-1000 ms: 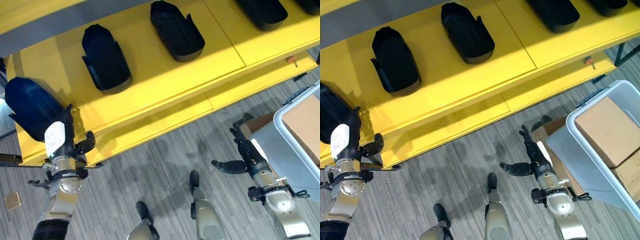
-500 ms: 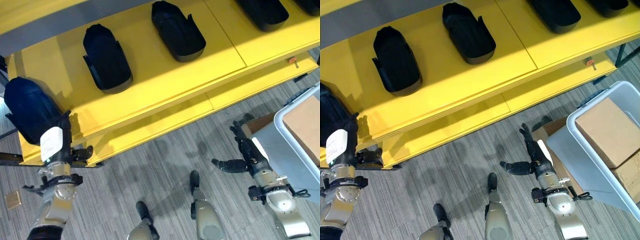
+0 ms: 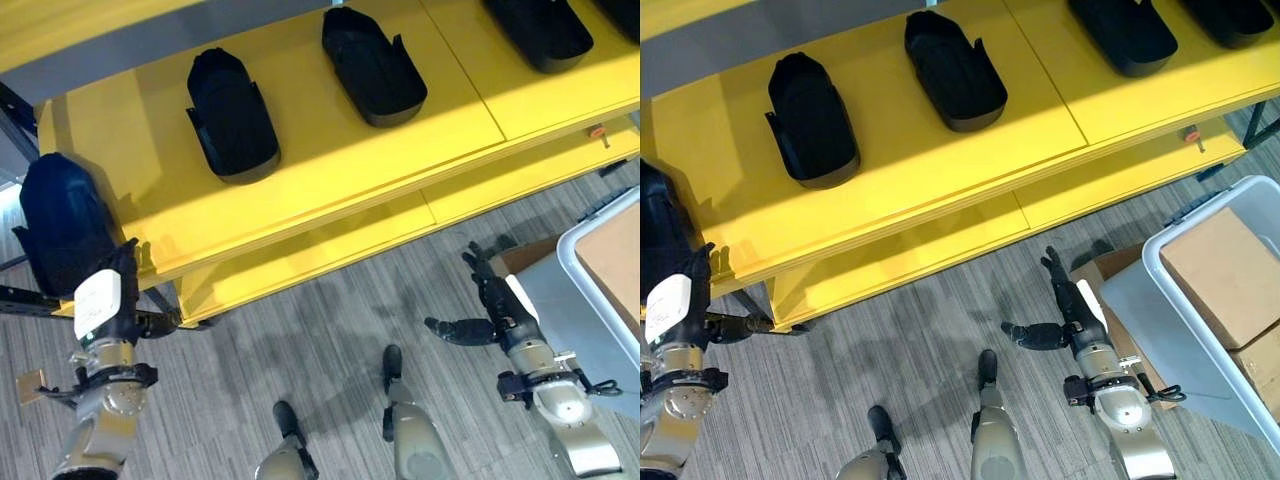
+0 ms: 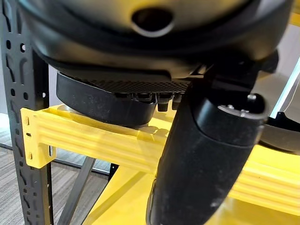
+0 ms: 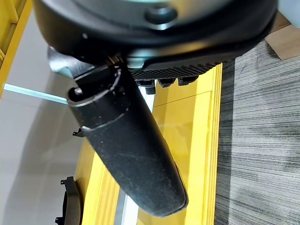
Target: Move parts from the plastic box to the shelf.
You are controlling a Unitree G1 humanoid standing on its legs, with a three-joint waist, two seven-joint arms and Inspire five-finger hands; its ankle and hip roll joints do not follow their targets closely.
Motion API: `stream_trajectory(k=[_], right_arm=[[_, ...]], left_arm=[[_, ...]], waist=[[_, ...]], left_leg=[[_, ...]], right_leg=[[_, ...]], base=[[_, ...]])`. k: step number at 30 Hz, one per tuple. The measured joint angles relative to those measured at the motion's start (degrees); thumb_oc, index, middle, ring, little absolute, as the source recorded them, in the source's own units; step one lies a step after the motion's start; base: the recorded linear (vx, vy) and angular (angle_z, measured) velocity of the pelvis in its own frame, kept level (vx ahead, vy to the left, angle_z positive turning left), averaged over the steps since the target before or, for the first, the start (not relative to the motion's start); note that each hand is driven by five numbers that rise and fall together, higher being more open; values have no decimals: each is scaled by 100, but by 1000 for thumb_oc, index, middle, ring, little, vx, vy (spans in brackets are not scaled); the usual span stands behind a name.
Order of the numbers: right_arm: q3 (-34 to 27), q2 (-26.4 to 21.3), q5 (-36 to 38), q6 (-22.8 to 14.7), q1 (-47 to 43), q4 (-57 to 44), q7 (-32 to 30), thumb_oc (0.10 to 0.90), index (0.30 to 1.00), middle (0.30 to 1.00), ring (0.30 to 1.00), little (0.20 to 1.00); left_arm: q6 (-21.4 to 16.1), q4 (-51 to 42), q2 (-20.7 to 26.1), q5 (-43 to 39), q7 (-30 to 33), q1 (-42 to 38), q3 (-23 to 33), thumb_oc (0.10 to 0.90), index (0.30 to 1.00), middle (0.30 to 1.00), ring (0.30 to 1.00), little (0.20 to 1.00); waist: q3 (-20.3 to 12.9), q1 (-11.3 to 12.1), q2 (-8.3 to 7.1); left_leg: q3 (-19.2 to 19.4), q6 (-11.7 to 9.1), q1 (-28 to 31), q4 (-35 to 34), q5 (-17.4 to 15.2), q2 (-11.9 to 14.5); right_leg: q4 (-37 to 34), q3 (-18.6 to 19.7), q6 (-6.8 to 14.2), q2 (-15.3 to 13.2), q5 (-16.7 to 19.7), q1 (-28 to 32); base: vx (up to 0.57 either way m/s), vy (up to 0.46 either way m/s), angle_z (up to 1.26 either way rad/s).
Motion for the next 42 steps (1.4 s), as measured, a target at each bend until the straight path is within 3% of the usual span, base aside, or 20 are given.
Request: stream_trajectory(k=[12,26,37,42], right_arm=[[-152,1,0,-69,-67,10,-105,900,1000,1000,1000,1000],[-158,19,0,-68,-77,14,-101,900,1000,1000,1000,1000],[-156,61,-6,-29,-45,70,-88,900,1000,1000,1000,1000],[-133,72,-7,37,-54,74,-76,900,1000,1000,1000,1000]], left_arm=[[-300,-947,-25,-264,173,20,651,900,1000,1000,1000,1000],[-496,-952,-421,-970,260,-7,870,900,1000,1000,1000,1000],[-465,-289,-1152,-1978,295,-196,836,900,1000,1000,1000,1000],[-402,127,-1162,-2554,298,-495,791,900,1000,1000,1000,1000]], waist=[[-4,29,-3],[-118,33,-12],[-399,30,-79],[-557,3,-240]], left_leg=[[-53,0,94,0,19,1],[-66,3,240,-1,30,0],[-98,5,232,-1,52,1],[-146,6,204,-1,81,2]], right_leg=[[0,-46,0,-10,0,126],[-1,-54,-10,-15,2,274],[0,-81,-19,-20,11,287],[-1,-120,-29,-24,22,293]], base=[[0,-2,1],[0,0,0],[0,1,1],[15,18,4]])
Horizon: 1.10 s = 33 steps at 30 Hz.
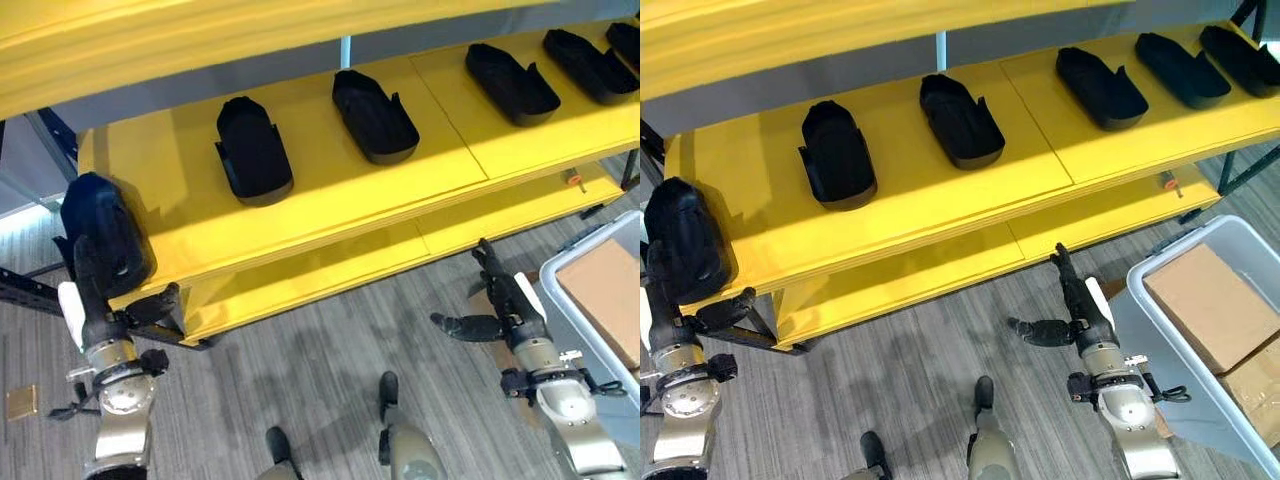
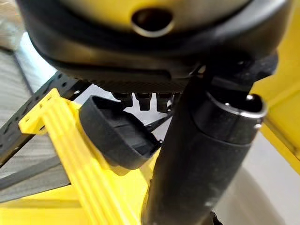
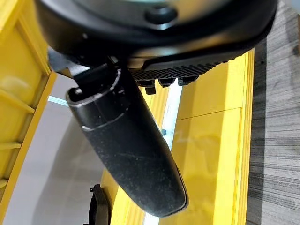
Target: Move parts from the plastic box to the shelf.
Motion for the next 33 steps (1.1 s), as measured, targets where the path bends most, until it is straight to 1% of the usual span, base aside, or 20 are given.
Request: stream_trajectory(k=[1,2,4,6,8,10,14,18,22,29,33], right_arm=[[4,0,0,12,6,0,1,900,1000,1000,1000,1000],[15,0,-1,20,4,0,1,900,1000,1000,1000,1000],[70,0,-8,29,1,0,10,900,1000,1000,1000,1000],[140,0,-19,47,25,0,33,900,1000,1000,1000,1000],[230,0,-19,99,51,0,37,900,1000,1000,1000,1000],[255,0,-19,123,56,3,40,900,1000,1000,1000,1000],[263,1,-18,125,58,4,35,900,1000,1000,1000,1000],[300,4,-18,127,46,6,34,900,1000,1000,1000,1000],[360,10,-18,126,48,5,31,900,1000,1000,1000,1000],[443,16,-17,125,26,9,19,900,1000,1000,1000,1000],[443,18,-16,114,26,16,-7,900,1000,1000,1000,1000]], left_arm=[[47,120,9,-222,-1,-113,-68,900,1000,1000,1000,1000],[56,235,22,-256,-2,-201,-114,900,1000,1000,1000,1000],[67,395,41,-433,4,-338,-217,900,1000,1000,1000,1000],[81,403,41,-446,4,-404,-254,900,1000,1000,1000,1000],[82,503,43,-463,60,-618,-290,900,1000,1000,1000,1000],[90,655,86,-669,111,-843,-296,900,1000,1000,1000,1000],[100,814,317,-670,180,-1005,-375,900,1000,1000,1000,1000],[110,827,569,-671,268,-1121,-450,900,1000,1000,1000,1000],[135,855,635,-851,337,-1204,-474,900,1000,1000,1000,1000],[149,1360,865,-892,385,-1738,-525,900,1000,1000,1000,1000],[171,1528,1161,-898,428,-1930,-664,900,1000,1000,1000,1000]], waist=[[-49,-8,-48],[-62,-7,-64],[-75,0,-84],[-80,-24,-92],[-91,-29,-111],[-112,-29,-150],[-144,-89,-252],[-178,-96,-365],[-180,-104,-378],[-173,-145,-380],[-121,-175,-393]], left_leg=[[-2,0,0,0,5,-1],[-2,0,-1,-1,6,-1],[-8,-1,-8,-1,10,0],[-15,-1,-21,-1,10,0],[-14,-1,-35,-2,9,0],[-14,1,-53,-2,7,1],[-6,1,-64,-1,2,1],[-13,-3,-177,0,11,0],[-13,0,-223,1,12,-2],[-11,2,-284,1,8,-11],[-13,4,-447,2,15,-25]], right_leg=[[0,0,-2,-1,6,0],[0,-1,-2,-1,7,0],[-1,-5,-2,-1,7,0],[-1,-9,-2,1,7,-5],[-1,-9,-1,1,6,-18],[-1,-8,1,2,4,-35],[-2,-3,49,1,-35,-51],[-1,-6,3,2,12,-166],[1,-6,5,3,23,-200],[-2,-13,22,-11,7,-254],[1,-6,16,-17,37,-430]], base=[[23,43,1],[0,0,0],[0,0,0],[8,22,1],[13,40,0],[0,0,0],[0,0,0],[0,0,0],[9,18,0],[5,18,1],[-3,9,-2]])
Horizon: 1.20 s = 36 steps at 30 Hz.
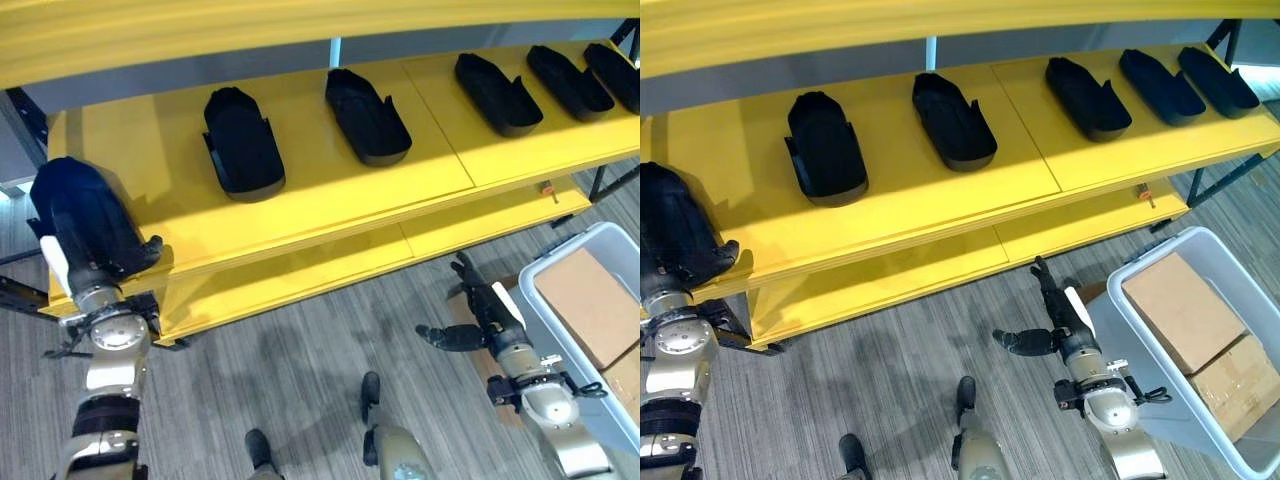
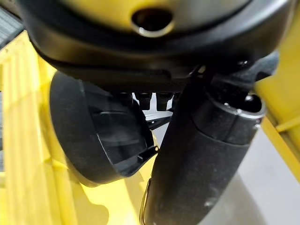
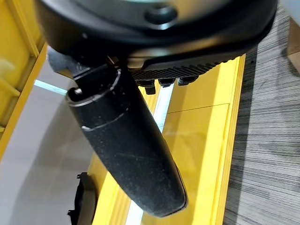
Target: Move parts from the plastic box to the shelf.
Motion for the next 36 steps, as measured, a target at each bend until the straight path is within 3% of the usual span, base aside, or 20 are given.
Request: stream_trajectory(k=[8,15,36], right_arm=[[-3,-1,24,0,7,98,-50,900,1000,1000,1000,1000],[6,4,24,1,-23,99,-48,900,1000,1000,1000,1000],[5,8,73,9,76,99,-49,900,1000,1000,1000,1000]], left_arm=[[24,473,47,-201,56,-678,-323,900,1000,1000,1000,1000],[183,1063,458,-151,19,-1485,-910,900,1000,1000,1000,1000],[384,1722,566,-207,-327,-2353,-1119,900,1000,1000,1000,1000]], waist=[[243,-43,-14],[364,-128,-46],[457,-188,-132]], left_leg=[[3,18,-46,1,-14,-56],[2,30,-164,2,-22,-84],[10,53,-283,249,-162,-112]], right_leg=[[2,7,14,-47,-1,-36],[3,5,31,-79,13,-137],[6,85,62,-129,40,-179]], base=[[0,5,1],[-14,28,2],[8,10,-1]])
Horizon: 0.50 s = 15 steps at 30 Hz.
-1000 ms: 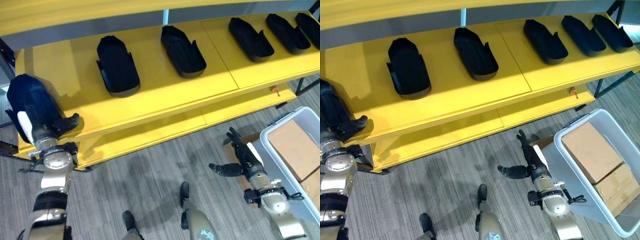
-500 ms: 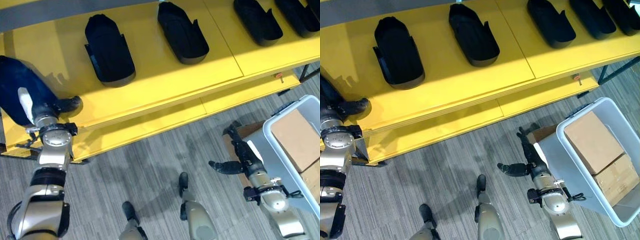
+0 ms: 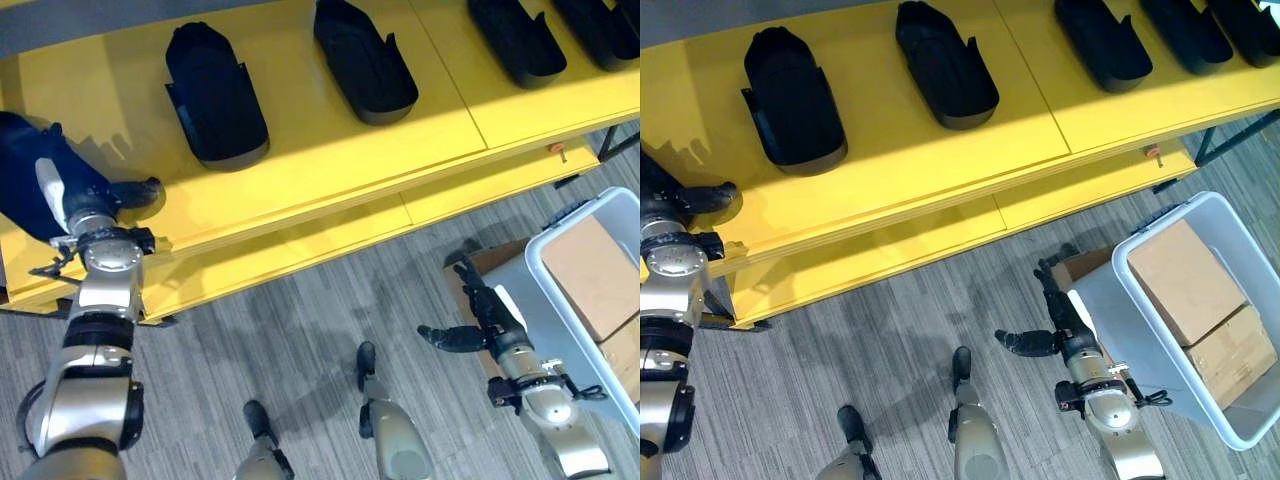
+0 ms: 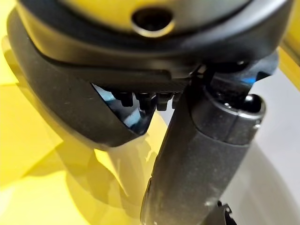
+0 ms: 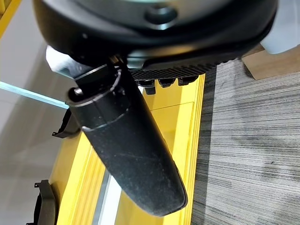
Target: Move parts from the plastic box to the shelf.
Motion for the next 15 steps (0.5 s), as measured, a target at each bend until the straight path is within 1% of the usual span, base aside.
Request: stream_trajectory(k=[8,13,15], right_arm=[[-2,26,0,7,15,3,50,900,1000,1000,1000,1000],[-27,142,0,10,8,6,97,900,1000,1000,1000,1000],[-48,186,0,11,-10,17,152,900,1000,1000,1000,1000]], left_arm=[[24,-3,349,80,-781,160,-195,900,1000,1000,1000,1000],[43,-246,430,277,-1052,386,-196,900,1000,1000,1000,1000],[51,-535,634,290,-1303,631,-259,900,1000,1000,1000,1000]], waist=[[-4,15,-12],[-4,23,-13],[-3,15,-14]], left_leg=[[2,12,-41,168,-68,-5],[-7,10,-69,215,-76,-4],[-16,12,-110,263,-87,-3]], right_leg=[[0,38,-4,-28,34,10],[0,35,-10,-35,47,10],[0,28,-18,-41,59,-4]], base=[[-1,6,-1],[0,0,0],[-9,-1,2]])
